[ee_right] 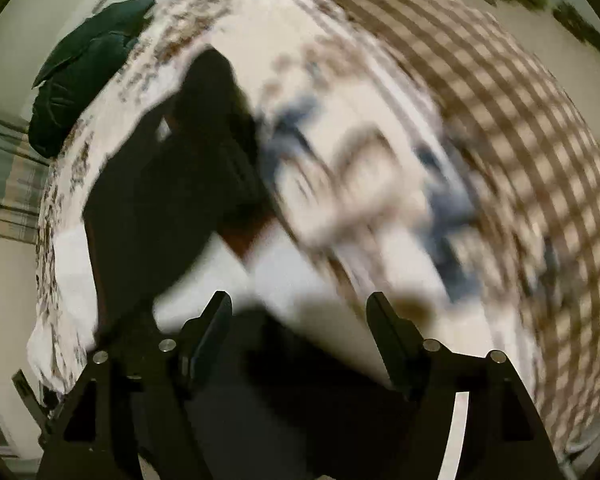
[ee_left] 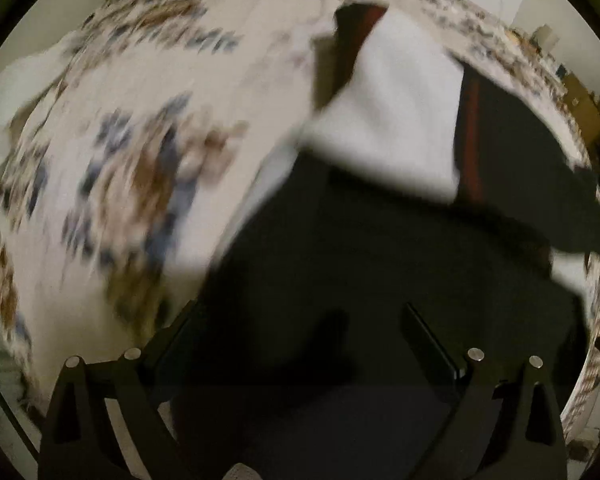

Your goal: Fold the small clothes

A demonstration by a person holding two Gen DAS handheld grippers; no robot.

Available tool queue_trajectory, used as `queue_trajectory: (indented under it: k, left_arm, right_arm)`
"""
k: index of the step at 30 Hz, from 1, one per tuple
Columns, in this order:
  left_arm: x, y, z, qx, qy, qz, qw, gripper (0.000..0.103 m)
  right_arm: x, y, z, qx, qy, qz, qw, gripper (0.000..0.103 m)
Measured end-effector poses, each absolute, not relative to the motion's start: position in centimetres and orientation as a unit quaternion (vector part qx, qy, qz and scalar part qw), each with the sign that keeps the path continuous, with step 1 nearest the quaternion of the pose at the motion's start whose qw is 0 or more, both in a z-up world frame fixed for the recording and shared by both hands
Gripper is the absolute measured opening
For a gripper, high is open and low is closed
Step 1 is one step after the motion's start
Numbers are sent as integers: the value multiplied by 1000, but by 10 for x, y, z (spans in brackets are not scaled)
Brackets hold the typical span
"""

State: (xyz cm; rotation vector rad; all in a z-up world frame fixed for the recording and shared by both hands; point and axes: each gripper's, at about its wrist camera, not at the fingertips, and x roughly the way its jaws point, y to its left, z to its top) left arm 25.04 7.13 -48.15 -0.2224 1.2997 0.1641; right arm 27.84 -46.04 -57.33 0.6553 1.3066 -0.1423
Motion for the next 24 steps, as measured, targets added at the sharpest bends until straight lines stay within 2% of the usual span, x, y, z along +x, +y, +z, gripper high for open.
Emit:
queue_trajectory:
  k: [10, 16, 20, 21, 22, 23, 24]
  left_arm:
    - [155, 99, -525, -126, 631, 85, 761, 99]
    - [139, 108, -563, -145, 651, 43, 743, 98]
    - [141, 109, -567, -169, 641, 29, 749, 96]
    - [142, 108, -568, -169, 640, 24, 749, 88]
    - [143, 106, -568, -168, 638, 17, 751, 73]
    - [144, 104, -567, -168, 634, 11, 755, 60]
    - [144, 103, -567, -163, 632, 9, 757, 40]
  right_arm:
    - [99, -458, -635, 315, 662, -79, 675, 72]
    - [58, -438, -669, 341, 661, -62, 665, 72]
    - [56, -432, -666, 362, 635, -67, 679, 72]
    - [57, -430, -665, 371, 629, -62, 681, 67]
    - [56, -428, -664, 374, 627, -58, 681, 57]
    - [55, -426, -663, 374, 627, -56, 681, 52]
    - [54, -423, -664, 371, 628, -56, 681, 44]
